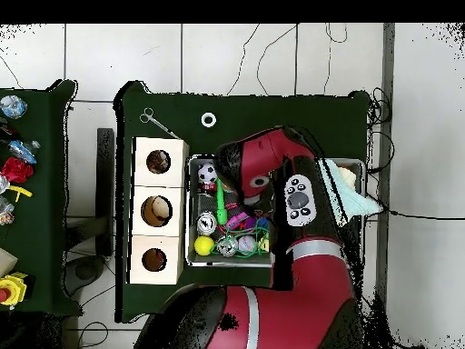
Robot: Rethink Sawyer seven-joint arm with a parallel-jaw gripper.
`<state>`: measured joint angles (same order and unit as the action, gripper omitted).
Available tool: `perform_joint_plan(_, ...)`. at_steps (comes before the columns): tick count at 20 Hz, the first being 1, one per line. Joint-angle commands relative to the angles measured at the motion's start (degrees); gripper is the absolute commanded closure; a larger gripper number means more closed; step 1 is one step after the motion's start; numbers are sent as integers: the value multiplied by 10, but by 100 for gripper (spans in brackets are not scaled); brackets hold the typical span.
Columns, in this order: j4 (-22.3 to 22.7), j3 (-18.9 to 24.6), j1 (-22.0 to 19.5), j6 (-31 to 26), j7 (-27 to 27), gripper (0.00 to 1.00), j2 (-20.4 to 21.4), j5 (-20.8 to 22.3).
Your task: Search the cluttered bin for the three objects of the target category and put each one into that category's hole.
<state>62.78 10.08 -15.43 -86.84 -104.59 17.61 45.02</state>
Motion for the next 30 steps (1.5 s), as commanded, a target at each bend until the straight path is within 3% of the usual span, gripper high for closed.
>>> perform_joint_plan(1,82,26,-18,319,-41,100,80,28)
perform_joint_plan(4,128,58,-42,420,-39,100,127,-24)
perform_joint_plan(11,166,60,-56,490,-47,100,165,-95)
perform_joint_plan(22,192,35,-47,500,-48,100,182,-141)
perform_joint_plan(30,219,49,-58,524,-41,100,200,-186)
